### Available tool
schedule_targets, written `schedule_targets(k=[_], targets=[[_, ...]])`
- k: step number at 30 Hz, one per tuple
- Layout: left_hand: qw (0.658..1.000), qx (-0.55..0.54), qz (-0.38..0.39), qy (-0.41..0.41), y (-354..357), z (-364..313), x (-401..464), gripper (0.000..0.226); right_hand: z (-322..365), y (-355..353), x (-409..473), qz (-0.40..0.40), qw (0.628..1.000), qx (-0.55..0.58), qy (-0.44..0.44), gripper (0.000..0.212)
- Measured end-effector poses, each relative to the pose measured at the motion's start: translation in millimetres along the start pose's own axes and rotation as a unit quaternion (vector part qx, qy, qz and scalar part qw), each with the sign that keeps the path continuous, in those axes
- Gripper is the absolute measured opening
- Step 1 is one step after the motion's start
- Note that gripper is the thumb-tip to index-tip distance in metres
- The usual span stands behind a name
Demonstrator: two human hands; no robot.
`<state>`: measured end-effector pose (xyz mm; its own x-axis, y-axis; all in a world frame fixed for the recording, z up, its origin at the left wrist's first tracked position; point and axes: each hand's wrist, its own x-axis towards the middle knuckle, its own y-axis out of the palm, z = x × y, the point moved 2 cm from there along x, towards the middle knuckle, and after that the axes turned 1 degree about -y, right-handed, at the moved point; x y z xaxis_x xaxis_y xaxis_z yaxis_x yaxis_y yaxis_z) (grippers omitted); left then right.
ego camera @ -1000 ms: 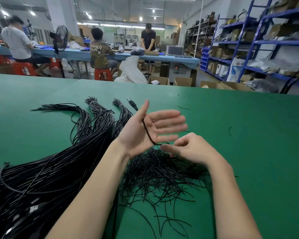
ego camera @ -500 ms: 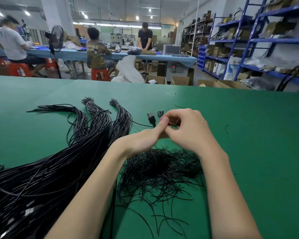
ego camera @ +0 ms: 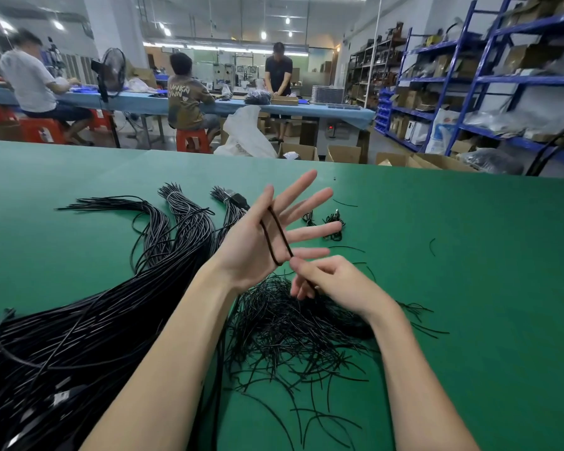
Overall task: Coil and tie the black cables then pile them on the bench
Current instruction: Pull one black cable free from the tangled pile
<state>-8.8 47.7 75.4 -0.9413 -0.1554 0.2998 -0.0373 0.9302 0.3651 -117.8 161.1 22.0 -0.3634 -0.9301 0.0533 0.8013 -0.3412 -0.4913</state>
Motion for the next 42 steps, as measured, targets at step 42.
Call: schedule_targets(k=[42], targets=[[0.945, 0.170, 0.104, -0.258, 6.4, 11.1, -8.6, 0.067, 17.2, -39.0, -18.5, -0.058, 0.996, -0.053, 0.035, 0.017]])
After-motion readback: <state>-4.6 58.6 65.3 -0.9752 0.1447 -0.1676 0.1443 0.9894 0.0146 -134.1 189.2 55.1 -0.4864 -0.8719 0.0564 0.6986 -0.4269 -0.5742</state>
